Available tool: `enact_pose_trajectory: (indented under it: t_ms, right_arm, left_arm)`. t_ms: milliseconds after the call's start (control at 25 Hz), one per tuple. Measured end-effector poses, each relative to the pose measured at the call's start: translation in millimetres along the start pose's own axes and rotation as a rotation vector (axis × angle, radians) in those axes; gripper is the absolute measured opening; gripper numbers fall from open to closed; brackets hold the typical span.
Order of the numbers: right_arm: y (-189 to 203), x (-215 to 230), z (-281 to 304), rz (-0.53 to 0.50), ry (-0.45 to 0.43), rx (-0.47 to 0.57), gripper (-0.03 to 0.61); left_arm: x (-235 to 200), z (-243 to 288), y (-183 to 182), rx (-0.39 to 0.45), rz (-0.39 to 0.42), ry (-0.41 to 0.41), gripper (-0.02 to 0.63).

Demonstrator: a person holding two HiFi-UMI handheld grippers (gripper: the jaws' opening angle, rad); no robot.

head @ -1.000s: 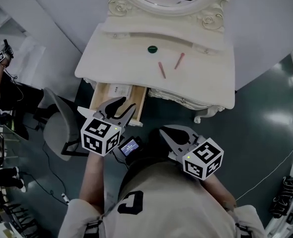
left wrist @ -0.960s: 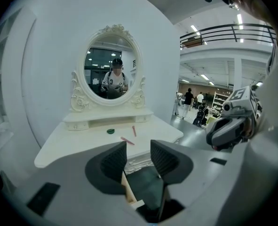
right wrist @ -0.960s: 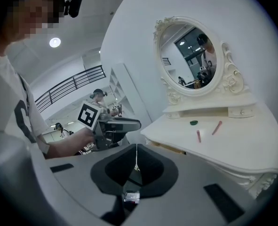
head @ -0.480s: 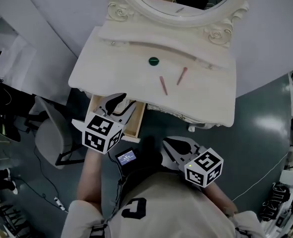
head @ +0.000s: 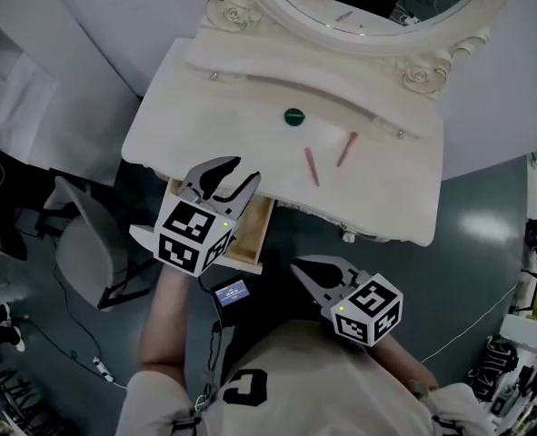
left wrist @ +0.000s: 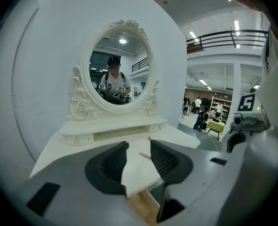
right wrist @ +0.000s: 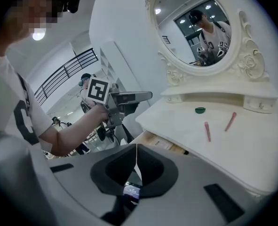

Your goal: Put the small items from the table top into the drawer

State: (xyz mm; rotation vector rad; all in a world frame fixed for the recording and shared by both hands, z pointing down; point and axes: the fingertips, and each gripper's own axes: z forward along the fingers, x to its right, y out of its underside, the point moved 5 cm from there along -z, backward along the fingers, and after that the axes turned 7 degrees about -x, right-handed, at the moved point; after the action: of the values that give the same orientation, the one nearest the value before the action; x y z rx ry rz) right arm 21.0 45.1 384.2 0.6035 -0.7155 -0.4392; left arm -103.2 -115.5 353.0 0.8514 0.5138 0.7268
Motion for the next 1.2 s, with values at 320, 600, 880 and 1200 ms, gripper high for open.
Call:
enact_pose_trajectory:
  t_ms: [320,600,880,1200]
  right_arm:
    - [-15.8,6.3,24.3,-0.024,-0.100,-0.031,0.028]
    - [-29.8,43.5,18.8,-0.025,-0.191,-0.053,0.028]
    - [-33.3,82.1,12.1,-0.037,-0.281,-0.101,0.028]
    - [-32.5,123.0,0.9,-0.017,-0.351,-0.108,0.028]
  left_arm:
    - [-13.8,22.9,-11.0,-0.027,0.003,-0.015,0.204]
    - [-9.2,63.9,-26.5,-0.071,0.003,-0.052,0.206]
    - [-11.0,103.1,-35.4,-0.113,-0.015,-0.112,0.206]
    - [-10.1,159.7,-42.1,-0.148,-0.030,-0.141,0.205]
